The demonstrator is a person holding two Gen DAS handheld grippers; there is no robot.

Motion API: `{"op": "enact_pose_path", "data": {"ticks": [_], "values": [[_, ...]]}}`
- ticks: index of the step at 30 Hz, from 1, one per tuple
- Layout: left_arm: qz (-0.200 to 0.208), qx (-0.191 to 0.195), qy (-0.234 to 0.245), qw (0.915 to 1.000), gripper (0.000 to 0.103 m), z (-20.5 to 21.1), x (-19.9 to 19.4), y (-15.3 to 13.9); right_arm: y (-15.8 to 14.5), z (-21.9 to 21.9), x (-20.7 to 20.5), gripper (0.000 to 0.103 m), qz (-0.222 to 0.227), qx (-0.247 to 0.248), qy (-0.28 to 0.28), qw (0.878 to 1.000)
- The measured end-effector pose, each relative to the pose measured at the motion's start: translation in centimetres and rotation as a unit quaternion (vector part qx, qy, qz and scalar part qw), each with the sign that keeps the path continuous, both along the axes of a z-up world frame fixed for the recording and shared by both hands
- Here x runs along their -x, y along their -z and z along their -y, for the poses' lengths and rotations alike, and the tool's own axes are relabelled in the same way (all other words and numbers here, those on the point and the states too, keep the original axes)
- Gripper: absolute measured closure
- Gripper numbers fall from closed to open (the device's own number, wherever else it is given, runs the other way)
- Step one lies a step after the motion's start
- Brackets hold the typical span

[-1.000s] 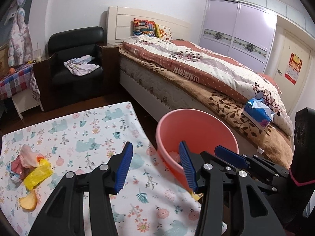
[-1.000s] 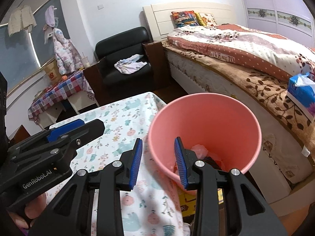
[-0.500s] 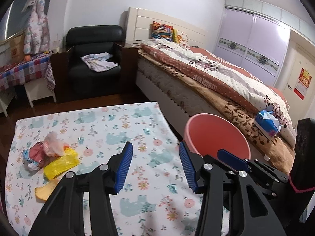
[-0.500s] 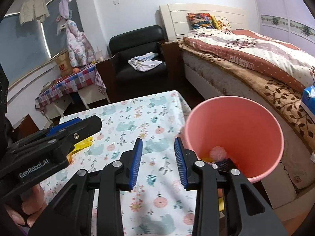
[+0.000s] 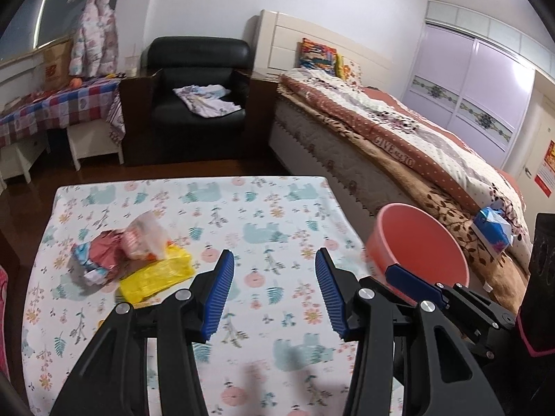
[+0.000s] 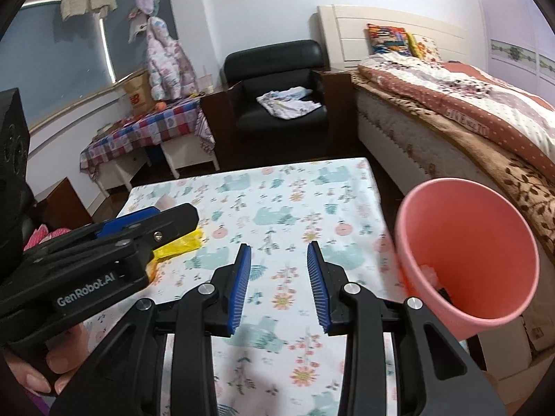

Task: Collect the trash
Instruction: 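Move both grippers back over the remaining trash on the table, then grasp the pink-and-blue crumpled wrapper with the left gripper while the right grasps the clear bag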

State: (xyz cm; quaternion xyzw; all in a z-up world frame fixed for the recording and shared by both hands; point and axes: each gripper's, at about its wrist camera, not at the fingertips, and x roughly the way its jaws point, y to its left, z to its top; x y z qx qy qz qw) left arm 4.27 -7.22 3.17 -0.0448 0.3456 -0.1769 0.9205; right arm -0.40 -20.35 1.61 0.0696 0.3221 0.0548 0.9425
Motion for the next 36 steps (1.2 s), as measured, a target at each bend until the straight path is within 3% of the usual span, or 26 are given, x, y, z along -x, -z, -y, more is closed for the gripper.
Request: {"op": "enact_pose_path", "data": {"ticks": [13, 22, 27, 36], "values": [[-0.016, -0.02, -0.072, 0.9971, 0.055, -7.0, -1.6, 2.3, 1.3, -5.6, -3.2, 0.069, -0.015, 0.0, -0.064, 0.998], [-0.019, -0.045, -0.141, 0.9887, 0.055, -14.6, -1.1, 3.8, 2.6, -8.5, -5.4, 0.069, -0.026, -0.011, -0.107, 0.994], [-0.047, -0.029, -0.171, 0.9838, 0.055, -17.7, -1.7, 5.1, 3.3, -9.5, -6.7, 0.069, -0.039, -0.03, -0.128, 0.991], [-0.058, -0.012, -0.166, 0.9844, 0.055, -16.4, -4.7, 5.5, 3.0, -12.1, -9.9, 0.069, -0.043, -0.033, -0.171, 0.984]]}}
